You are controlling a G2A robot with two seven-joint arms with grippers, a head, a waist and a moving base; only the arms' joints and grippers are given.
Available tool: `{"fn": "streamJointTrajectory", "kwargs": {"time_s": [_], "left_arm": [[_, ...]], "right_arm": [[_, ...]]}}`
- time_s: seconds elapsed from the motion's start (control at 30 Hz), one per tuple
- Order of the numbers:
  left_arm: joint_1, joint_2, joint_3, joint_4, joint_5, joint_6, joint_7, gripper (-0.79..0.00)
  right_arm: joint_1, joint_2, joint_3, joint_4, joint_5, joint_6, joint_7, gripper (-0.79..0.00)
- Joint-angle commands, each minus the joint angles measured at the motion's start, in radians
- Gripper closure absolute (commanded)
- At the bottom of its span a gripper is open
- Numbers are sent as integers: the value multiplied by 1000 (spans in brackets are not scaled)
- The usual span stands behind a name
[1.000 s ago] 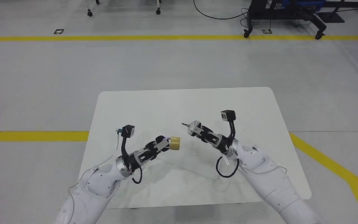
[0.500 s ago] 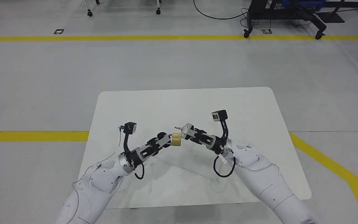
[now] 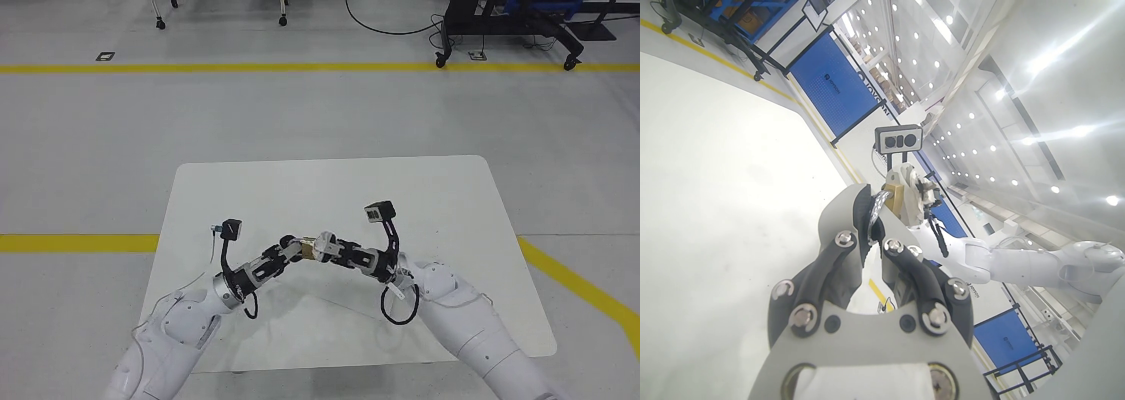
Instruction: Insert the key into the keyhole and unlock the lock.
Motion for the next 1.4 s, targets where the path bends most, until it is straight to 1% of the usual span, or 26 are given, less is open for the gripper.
{"fn": "streamJointTrajectory", "kwargs": {"time_s": [0.0,0.13,0.27,0.33,0.43,0.5,0.57,0.6,0.67,0.7,0.83,1.0,1.23,1.37], "left_arm": [[1,-1,-3,0,6,2,6,0],[5,-1,-15,3,-27,-13,-1,0],[8,3,-31,27,-110,-44,-51,0],[2,6,-41,47,-136,-67,-95,0],[-14,11,-50,77,-171,-99,-168,0],[-30,14,-55,96,-211,-132,-213,0],[-47,15,-53,99,-216,-167,-257,0],[-55,15,-49,96,-205,-181,-274,0],[-66,12,-32,86,-182,-202,-289,0],[-71,10,-25,85,-167,-206,-282,0],[-79,-3,-12,78,-53,-211,-190,0],[-84,-14,7,64,75,-192,-115,0],[-91,-27,18,66,147,-126,-23,0],[-97,-33,23,74,135,-95,2,0]], "right_arm": [[-1,-3,-3,-8,1,1,17,0],[-3,-6,3,-22,10,-5,47,0],[-11,5,65,-28,13,-70,42,0],[-20,19,107,-42,-64,-103,9,0],[-42,43,188,-58,-229,-151,-45,0],[-69,54,235,-87,-301,-147,-88,0],[-90,61,261,-114,-332,-121,-111,0],[-95,62,264,-120,-338,-106,-118,0],[-95,55,231,-119,-301,-60,-103,0],[-83,50,215,-106,-276,-45,-86,0],[-40,33,178,-35,-203,-58,-70,0],[-7,13,135,21,-166,-69,-37,0],[9,-7,83,32,-110,-74,34,0],[7,-12,56,4,-88,-35,77,0]]}}
